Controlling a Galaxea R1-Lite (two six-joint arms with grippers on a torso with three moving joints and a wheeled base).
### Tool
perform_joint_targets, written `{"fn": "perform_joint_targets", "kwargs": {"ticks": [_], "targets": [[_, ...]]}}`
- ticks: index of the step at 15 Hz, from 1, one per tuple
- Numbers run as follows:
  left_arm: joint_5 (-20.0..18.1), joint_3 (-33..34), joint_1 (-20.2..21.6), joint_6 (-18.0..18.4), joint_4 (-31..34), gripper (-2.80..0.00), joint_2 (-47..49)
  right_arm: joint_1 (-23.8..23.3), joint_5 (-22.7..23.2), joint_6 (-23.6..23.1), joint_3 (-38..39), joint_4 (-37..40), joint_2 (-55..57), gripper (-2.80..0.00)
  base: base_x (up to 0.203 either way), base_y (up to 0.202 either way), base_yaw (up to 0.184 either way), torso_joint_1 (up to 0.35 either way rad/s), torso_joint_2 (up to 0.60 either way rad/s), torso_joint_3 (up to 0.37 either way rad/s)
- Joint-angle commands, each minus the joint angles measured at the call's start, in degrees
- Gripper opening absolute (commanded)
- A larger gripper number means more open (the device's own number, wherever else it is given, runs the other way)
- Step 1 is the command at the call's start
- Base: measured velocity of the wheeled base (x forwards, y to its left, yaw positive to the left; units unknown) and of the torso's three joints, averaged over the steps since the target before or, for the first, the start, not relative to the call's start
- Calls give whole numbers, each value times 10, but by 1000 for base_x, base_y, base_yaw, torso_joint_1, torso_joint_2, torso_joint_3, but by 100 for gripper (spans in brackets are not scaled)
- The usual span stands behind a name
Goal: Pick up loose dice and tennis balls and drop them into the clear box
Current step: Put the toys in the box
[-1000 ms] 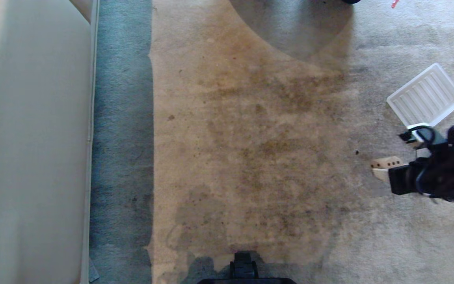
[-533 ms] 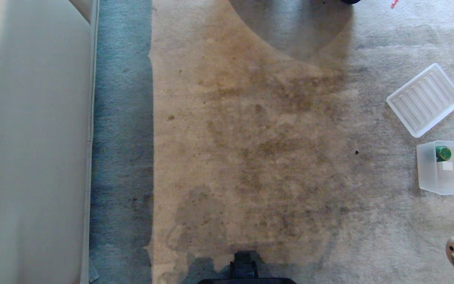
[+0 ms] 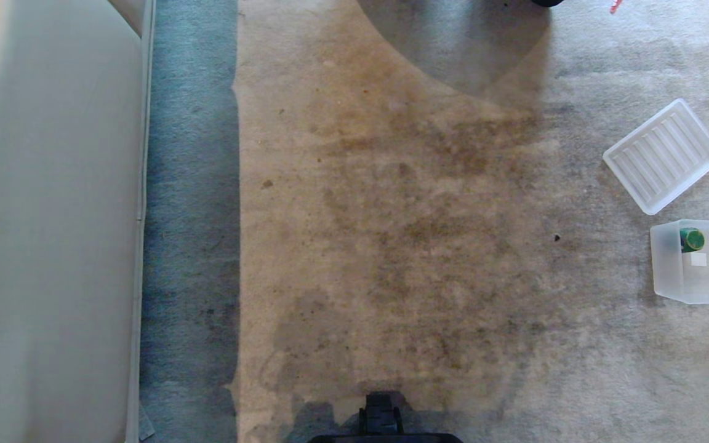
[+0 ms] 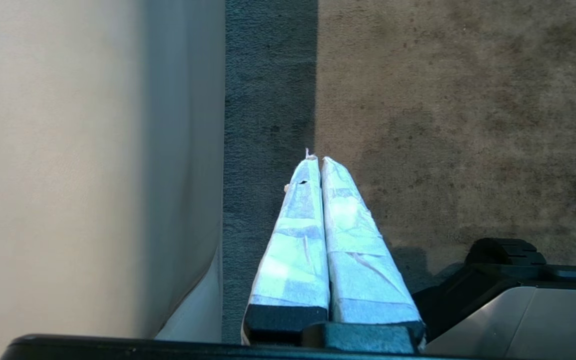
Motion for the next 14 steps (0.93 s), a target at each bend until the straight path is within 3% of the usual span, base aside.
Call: {"fn": "perform_joint_targets", "kwargs": {"ticks": [1, 12, 14], "targets": [[0, 0, 0, 0, 0, -280, 0, -1, 0, -1, 7, 0, -27, -280, 0, 0, 0, 0, 0, 0], [0, 0, 0, -2, 1, -280, 1, 1, 1, 0, 7, 2, -28, -280, 0, 0, 0, 0, 0, 0], [0, 0, 0, -2, 1, -280, 1, 15, 13, 7, 8, 18, -81, -280, 0, 0, 0, 0, 0, 0]]}}
